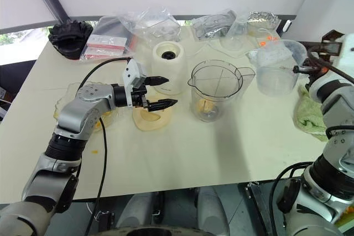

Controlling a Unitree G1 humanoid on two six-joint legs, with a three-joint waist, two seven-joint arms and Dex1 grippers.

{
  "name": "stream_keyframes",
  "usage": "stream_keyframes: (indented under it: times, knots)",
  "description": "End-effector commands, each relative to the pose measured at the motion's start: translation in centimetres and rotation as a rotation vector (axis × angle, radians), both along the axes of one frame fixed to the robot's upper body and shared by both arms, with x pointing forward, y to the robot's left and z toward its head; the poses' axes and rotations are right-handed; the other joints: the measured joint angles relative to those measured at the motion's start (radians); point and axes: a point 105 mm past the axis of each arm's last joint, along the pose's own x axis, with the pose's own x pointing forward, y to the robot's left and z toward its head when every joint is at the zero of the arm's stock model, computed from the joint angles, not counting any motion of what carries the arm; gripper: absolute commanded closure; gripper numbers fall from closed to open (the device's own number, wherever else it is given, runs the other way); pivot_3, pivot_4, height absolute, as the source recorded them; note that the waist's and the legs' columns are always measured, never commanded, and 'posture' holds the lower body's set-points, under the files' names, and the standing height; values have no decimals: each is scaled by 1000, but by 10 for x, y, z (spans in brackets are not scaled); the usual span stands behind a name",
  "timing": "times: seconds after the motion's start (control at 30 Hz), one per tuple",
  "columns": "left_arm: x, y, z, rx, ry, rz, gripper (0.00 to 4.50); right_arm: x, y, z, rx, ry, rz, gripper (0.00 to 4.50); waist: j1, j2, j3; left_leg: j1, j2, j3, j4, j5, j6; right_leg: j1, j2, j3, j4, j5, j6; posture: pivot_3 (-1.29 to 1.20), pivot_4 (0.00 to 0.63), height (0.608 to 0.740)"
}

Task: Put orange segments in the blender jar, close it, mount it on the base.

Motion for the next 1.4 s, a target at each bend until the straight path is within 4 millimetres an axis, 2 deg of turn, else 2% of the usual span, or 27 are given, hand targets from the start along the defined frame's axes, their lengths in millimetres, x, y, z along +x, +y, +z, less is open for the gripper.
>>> stream_keyframes:
  times: [0.03,0.1,0.2,0.33,0.47,0.57,0.83,0.93,1.03,1.17,1.4]
  knots:
    - [1,1,15,-15,-34,-8,0,-12,-30,-9,145,-122,-83,4432,0,0,0,0,0,0,0,0,0,0,0,0,0,1,2,0,150,740]
    - [2,2,16,-14,-35,-6,0,-14,-46,-34,226,-125,-116,4432,0,0,0,0,0,0,0,0,0,0,0,0,0,1,2,0,150,740]
    - [3,3,18,-10,-36,-4,0,-15,-61,-61,280,-124,-152,4432,-3,1,0,0,0,0,0,0,0,0,0,0,0,1,2,0,150,740]
    - [3,5,19,-6,-38,0,0,-12,-78,-94,309,-116,-208,4432,-11,1,0,1,0,1,0,0,0,0,0,0,0,1,2,0,150,740]
    - [2,7,20,3,-39,4,0,-6,-86,-117,326,-119,-246,4432,-23,1,0,2,0,1,0,0,0,0,1,1,1,0,0,0,150,740]
    - [2,9,21,9,-39,8,0,-1,-87,-123,337,-138,-259,4432,-30,1,0,2,0,1,-1,0,0,0,2,1,1,1,2,0,150,740]
    - [-1,10,20,18,-35,11,0,24,-88,-124,337,-172,-275,4432,-33,1,0,2,0,1,-1,0,0,0,2,1,1,1,2,0,150,740]
    - [-1,10,20,20,-34,15,0,38,-86,-120,317,-176,-263,4432,-32,1,0,2,0,1,-1,0,0,0,2,1,1,1,2,0,150,740]
    - [-1,10,19,21,-35,17,0,46,-83,-124,229,-123,-245,4432,-31,1,0,2,0,1,-2,0,0,0,2,1,1,1,2,0,150,740]
    - [-2,10,19,25,-38,21,0,50,-81,-134,161,-72,-238,4432,-32,1,0,1,0,0,-2,0,0,0,2,1,0,1,2,0,150,740]
    - [-3,11,17,26,-39,30,0,50,-81,-141,160,-42,-234,4432,-32,1,0,2,0,0,-2,0,0,0,2,1,1,1,2,0,150,740]
